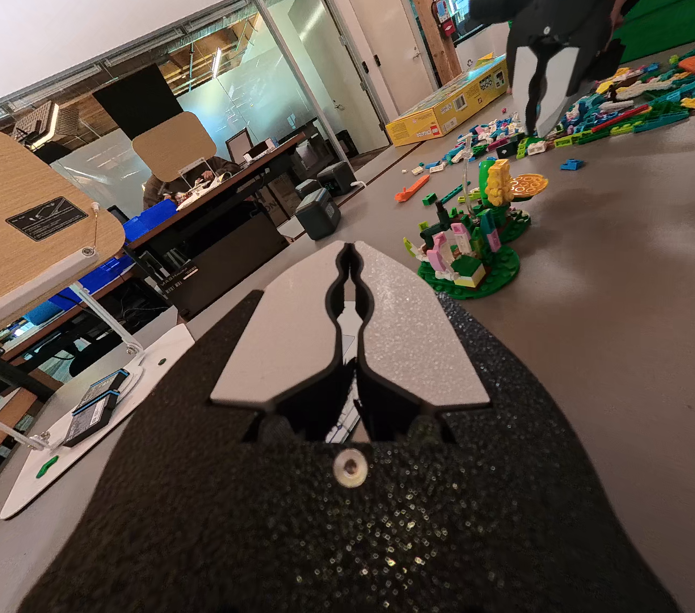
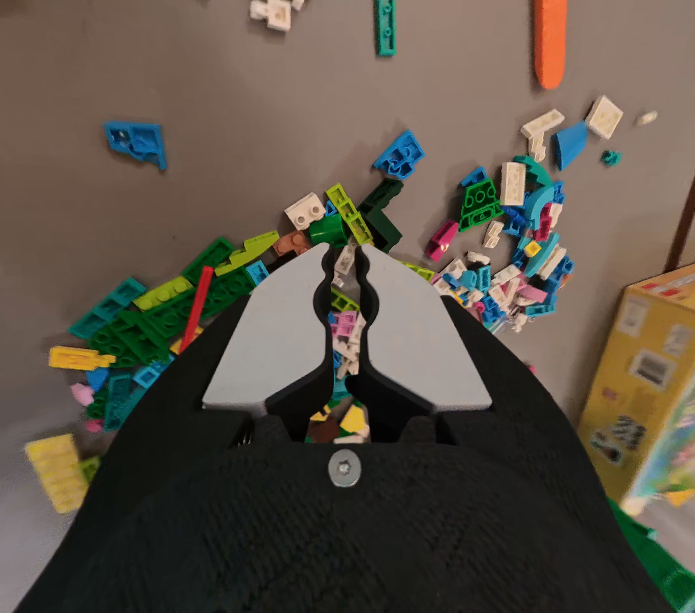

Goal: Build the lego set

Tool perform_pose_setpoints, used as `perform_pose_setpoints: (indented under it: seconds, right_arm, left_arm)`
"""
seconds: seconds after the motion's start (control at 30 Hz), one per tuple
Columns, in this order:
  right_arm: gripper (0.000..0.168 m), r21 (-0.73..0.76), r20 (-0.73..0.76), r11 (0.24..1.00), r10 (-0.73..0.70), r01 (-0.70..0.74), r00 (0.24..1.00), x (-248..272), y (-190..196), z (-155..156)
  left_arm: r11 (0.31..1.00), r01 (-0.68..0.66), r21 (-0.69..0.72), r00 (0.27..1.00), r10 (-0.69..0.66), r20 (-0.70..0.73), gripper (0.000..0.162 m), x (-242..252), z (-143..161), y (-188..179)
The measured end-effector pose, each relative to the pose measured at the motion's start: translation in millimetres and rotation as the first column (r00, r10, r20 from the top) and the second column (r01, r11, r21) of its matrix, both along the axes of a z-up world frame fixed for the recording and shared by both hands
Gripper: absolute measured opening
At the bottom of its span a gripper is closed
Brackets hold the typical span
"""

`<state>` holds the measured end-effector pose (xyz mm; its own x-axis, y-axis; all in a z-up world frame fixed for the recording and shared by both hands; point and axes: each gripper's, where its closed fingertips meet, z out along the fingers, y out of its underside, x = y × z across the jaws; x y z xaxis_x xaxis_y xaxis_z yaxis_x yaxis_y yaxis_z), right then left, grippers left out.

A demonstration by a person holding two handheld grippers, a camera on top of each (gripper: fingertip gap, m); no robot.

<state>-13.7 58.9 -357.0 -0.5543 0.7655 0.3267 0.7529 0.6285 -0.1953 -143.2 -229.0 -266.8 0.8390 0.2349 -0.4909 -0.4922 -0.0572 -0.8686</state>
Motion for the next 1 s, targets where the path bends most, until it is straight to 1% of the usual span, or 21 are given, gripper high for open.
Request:
perform_pose_setpoints:
  seconds: [0.07,0.13,0.23,0.4,0.5,0.67,0.83,1.0]
  right_arm:
    - [0.013,0.054,0.039,0.996,0.064,-0.066,0.997,2,2,-2]
    - [0.017,0.069,0.067,0.992,0.101,-0.106,0.993,1,3,-2]
    - [0.018,0.081,0.082,0.982,0.166,-0.173,0.983,-6,4,1]
    - [0.013,0.128,0.154,0.946,0.278,-0.298,0.948,-14,2,1]
    - [0.010,0.145,0.203,0.929,0.310,-0.341,0.929,-16,-1,3]
    - [0.010,0.038,0.170,0.946,0.311,-0.322,0.935,-25,-25,13]
    - [0.014,0.047,0.252,0.949,0.290,-0.311,0.923,-24,-22,5]
    - [0.012,0.018,0.285,0.965,0.247,-0.263,0.926,-28,-19,-7]
  left_arm:
    - [1.000,0.000,0.000,1.000,0.000,-0.001,0.000,0,0,0]
    - [1.000,0.000,-0.001,1.000,0.000,-0.003,0.000,0,0,0]
    - [1.000,-0.001,-0.002,1.000,0.001,-0.003,0.000,0,0,0]
    - [1.000,-0.001,-0.002,1.000,0.001,-0.004,0.000,0,0,1]
    - [1.000,-0.001,-0.002,1.000,0.001,-0.002,0.000,0,0,1]
    - [1.000,-0.001,-0.003,1.000,0.001,-0.003,0.000,0,0,1]
    - [1.000,0.000,-0.003,1.000,0.000,-0.005,0.000,1,0,1]
    - [1.000,0.000,-0.003,1.000,0.000,-0.006,0.000,1,0,2]
